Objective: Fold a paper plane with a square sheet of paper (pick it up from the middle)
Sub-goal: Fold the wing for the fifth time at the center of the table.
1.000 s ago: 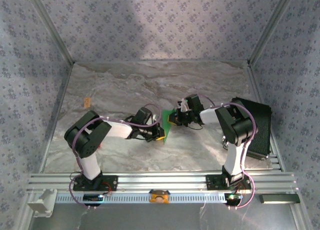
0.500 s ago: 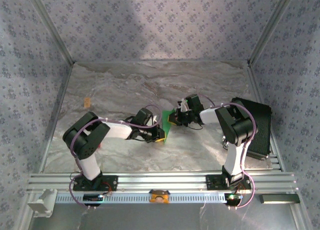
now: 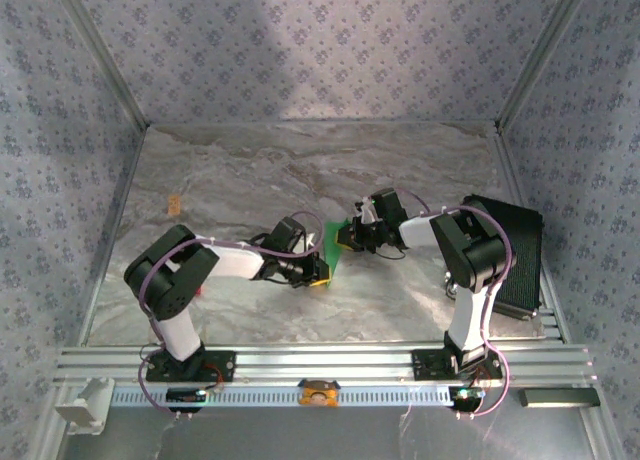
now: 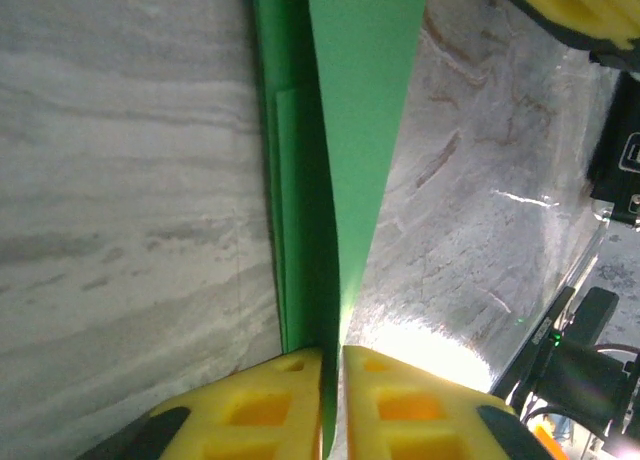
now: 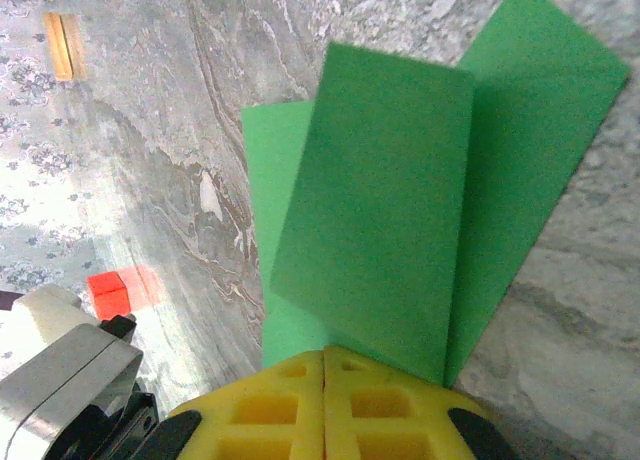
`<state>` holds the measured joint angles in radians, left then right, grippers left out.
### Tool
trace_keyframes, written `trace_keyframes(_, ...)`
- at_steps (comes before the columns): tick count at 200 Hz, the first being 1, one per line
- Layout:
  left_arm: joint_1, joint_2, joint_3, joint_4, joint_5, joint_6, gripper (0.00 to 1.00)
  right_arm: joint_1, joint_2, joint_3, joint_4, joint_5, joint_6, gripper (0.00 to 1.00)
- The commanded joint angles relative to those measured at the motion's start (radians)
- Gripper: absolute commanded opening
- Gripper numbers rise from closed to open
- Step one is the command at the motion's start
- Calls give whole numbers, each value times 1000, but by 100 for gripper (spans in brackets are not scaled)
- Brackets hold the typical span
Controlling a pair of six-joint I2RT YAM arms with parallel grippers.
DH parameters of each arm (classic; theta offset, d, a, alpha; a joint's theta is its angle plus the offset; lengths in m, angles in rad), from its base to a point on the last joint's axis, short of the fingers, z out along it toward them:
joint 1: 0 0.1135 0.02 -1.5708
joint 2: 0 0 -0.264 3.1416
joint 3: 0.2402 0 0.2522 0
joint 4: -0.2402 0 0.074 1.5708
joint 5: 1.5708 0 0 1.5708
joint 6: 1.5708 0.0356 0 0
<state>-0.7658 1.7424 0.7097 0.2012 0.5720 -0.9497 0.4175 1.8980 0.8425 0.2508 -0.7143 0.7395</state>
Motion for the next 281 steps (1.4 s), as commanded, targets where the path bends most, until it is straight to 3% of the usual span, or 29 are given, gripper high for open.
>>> trace_keyframes(1,-17,-7,-42,-156,14,8,15,0,27,-21,-131,98,-25,8)
trace_keyframes(68,-23,-5,-40,-150,21,11,3,3,32,-18,-137,107,-25,7)
trace_keyframes(96,-27,5,-36,-141,33,12,3,6,32,-14,-151,119,-29,7)
trace_keyframes(170,-35,-98,-44,-193,-34,31,23,10,27,-3,-177,128,-42,7)
trace_keyframes(201,-26,-213,-41,-250,-135,45,30,10,26,-2,-177,129,-42,7)
trace_keyframes(229,13,-247,-2,-195,-119,46,17,11,28,4,-183,127,-44,7)
trace_keyframes(281,25,-49,188,-127,-8,63,7,12,26,9,-191,127,-48,7)
